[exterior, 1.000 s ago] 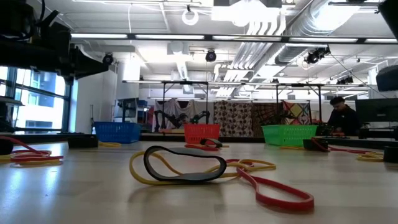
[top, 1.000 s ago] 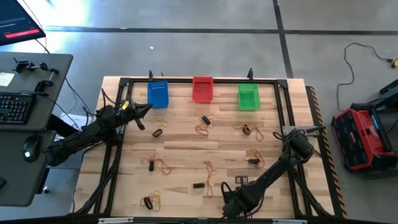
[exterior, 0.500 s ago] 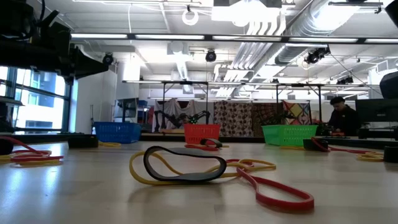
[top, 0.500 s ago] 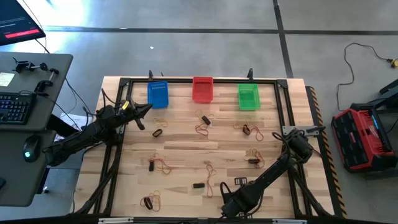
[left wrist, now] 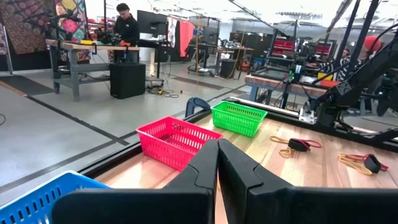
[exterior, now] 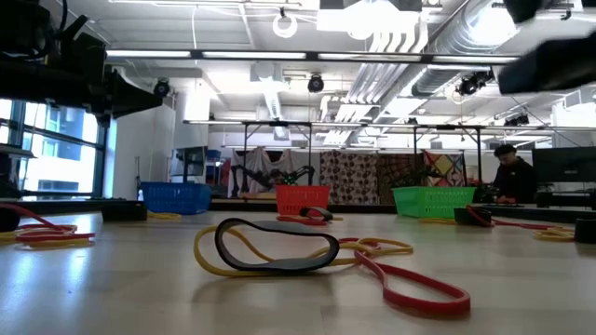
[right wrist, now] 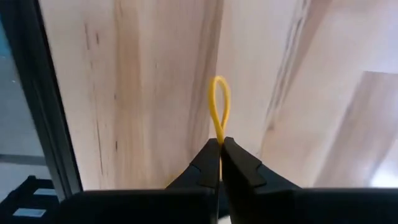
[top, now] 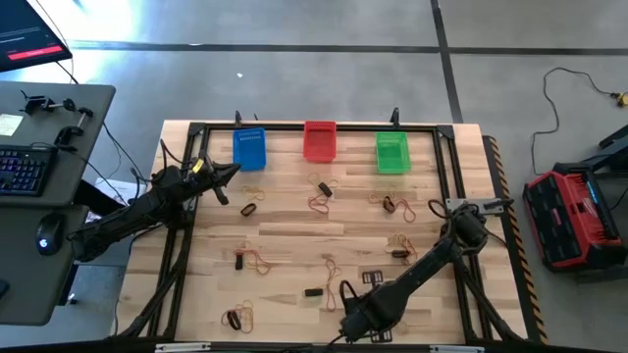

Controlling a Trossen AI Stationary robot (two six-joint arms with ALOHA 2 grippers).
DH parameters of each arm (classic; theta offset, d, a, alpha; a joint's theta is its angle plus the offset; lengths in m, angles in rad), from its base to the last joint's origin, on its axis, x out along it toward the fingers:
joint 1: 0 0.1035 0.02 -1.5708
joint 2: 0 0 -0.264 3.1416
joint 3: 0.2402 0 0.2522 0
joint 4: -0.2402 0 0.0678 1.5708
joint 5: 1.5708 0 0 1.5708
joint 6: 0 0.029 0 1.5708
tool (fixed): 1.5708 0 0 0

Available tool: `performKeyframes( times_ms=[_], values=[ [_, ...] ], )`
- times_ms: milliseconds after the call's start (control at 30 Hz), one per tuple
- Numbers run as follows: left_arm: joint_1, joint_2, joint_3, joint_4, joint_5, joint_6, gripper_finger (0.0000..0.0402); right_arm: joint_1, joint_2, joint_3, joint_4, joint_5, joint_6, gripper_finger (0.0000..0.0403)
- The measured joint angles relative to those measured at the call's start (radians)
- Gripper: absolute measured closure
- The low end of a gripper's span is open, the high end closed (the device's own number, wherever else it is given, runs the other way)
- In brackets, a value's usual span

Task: Sort rubber bands into baskets
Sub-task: Put the yellow rubber band into the green bin

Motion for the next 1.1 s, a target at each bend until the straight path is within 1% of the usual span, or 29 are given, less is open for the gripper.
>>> performKeyframes(
  times_ms=[167,333,600,800,1033,1100],
  values=[
    [0.0,0.0,0.0,0.0,0.0,0.0,0.0398,-0.021,-0.001,0.072,-0.06,0.047,-0.049,0.0402],
    [0.0,0.0,0.0,0.0,0.0,0.0,0.0398,-0.055,-0.003,0.136,-0.126,0.06,-0.09,0.0403],
    [0.0,0.0,0.0,0.0,0.0,0.0,0.0398,-0.105,-0.003,0.23,-0.235,0.124,-0.172,0.0403],
    [0.0,0.0,0.0,0.0,0.0,0.0,0.0398,-0.152,-0.003,0.333,-0.274,0.222,-0.246,0.0403],
    [0.0,0.0,0.0,0.0,0.0,0.0,0.0398,-0.188,-0.004,0.448,-0.396,0.351,-0.305,0.0403],
    [0.0,0.0,0.0,0.0,0.0,0.0,0.0398,-0.207,-0.017,0.465,-0.392,0.371,-0.306,0.0403]
  ],
)
